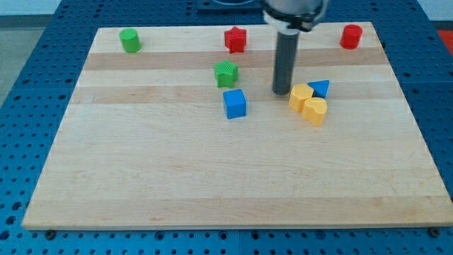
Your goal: Push the blue triangle into the yellow hexagon
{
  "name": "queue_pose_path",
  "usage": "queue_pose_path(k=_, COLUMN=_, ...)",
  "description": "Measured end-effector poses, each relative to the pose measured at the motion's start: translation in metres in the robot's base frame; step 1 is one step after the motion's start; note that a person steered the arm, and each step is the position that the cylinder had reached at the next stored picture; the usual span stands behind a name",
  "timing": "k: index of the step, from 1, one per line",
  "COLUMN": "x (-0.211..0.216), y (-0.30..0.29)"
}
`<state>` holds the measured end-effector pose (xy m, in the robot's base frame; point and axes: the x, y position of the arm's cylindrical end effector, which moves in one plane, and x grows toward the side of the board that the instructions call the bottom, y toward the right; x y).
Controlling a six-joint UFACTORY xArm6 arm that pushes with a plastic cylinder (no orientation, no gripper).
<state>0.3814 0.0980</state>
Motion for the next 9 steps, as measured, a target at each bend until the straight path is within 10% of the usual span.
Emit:
queue_pose_path(k=5, x=-0.009, y=0.159)
queue_pose_path(k=9, x=-0.003, y=0.076)
